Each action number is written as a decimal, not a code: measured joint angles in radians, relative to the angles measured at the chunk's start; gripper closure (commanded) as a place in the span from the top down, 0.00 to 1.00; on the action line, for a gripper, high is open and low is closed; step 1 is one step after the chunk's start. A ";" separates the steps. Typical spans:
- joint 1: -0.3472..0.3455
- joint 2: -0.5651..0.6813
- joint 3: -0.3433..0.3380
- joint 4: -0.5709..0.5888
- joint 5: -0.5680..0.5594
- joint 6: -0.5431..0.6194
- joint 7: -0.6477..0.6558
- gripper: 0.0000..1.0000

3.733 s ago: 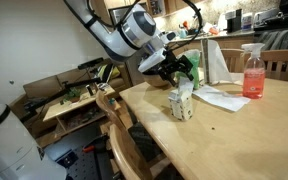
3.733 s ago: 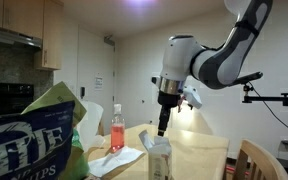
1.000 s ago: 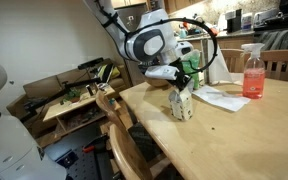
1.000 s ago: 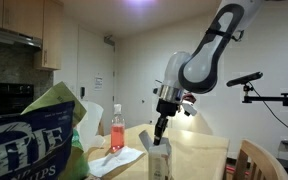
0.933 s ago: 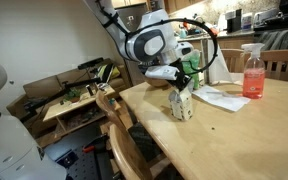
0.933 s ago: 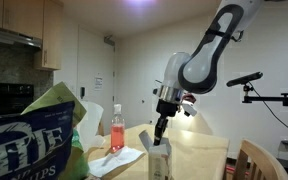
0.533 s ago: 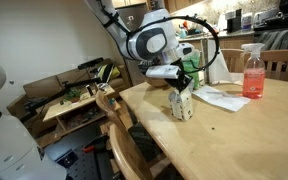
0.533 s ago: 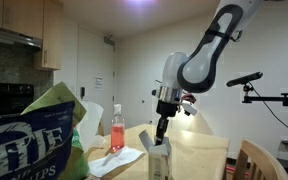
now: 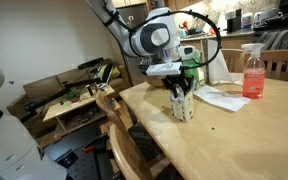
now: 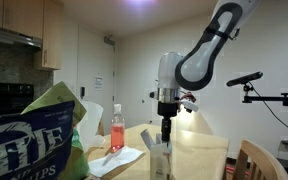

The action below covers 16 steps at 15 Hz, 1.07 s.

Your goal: Open the white box and remove one tea bag from the box and place it on the table

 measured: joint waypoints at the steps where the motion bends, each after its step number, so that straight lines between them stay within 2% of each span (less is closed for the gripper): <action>1: 0.006 0.000 -0.004 0.010 -0.017 -0.028 0.000 0.89; 2: 0.012 0.000 -0.009 0.019 -0.036 -0.052 0.000 0.98; 3: 0.020 0.000 -0.014 0.029 -0.054 -0.078 0.000 1.00; 10: 0.056 0.000 -0.024 0.079 -0.159 -0.214 -0.006 1.00; 16: 0.053 0.012 -0.027 0.100 -0.163 -0.275 -0.082 1.00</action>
